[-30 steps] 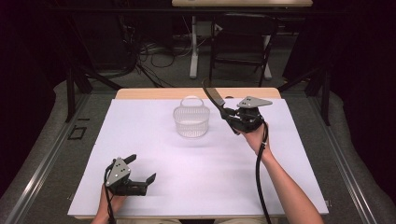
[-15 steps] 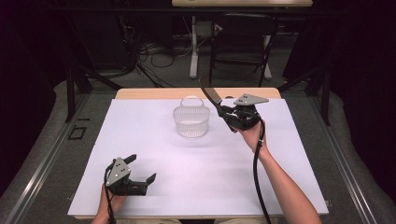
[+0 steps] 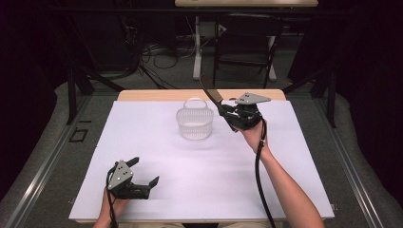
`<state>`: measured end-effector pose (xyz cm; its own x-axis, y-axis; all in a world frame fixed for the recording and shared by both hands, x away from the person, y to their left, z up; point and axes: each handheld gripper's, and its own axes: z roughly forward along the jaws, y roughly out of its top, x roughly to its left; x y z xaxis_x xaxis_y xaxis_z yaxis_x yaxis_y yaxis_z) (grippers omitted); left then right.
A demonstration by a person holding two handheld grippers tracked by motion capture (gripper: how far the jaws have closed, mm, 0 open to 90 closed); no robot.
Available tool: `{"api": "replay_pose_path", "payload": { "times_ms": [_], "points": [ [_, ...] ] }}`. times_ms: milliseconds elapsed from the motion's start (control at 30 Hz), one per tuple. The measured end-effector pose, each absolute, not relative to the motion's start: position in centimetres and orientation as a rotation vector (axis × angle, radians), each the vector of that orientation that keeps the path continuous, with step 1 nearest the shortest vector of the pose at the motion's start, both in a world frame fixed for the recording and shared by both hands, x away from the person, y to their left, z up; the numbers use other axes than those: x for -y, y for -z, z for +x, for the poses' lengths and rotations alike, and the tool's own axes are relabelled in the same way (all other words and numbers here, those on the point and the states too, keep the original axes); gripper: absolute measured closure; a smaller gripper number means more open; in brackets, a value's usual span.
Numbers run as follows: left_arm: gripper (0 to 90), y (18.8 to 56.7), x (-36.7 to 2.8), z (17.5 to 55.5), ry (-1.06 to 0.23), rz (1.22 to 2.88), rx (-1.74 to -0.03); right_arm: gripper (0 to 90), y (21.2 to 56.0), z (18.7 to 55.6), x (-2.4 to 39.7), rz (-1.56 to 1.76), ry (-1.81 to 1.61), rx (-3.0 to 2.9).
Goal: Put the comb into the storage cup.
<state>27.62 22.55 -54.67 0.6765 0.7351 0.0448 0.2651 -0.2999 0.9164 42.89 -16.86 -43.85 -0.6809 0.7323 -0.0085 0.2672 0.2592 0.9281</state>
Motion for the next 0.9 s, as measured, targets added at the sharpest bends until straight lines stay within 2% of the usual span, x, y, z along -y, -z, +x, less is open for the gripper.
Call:
{"api": "replay_pose_path", "payload": {
  "times_ms": [900],
  "points": [
    [0.2,54.7,-22.5,27.6,-0.576,1.865,-0.785,72.5,43.5,43.5,15.4,0.859,-1.435,-2.071]
  ]
}}
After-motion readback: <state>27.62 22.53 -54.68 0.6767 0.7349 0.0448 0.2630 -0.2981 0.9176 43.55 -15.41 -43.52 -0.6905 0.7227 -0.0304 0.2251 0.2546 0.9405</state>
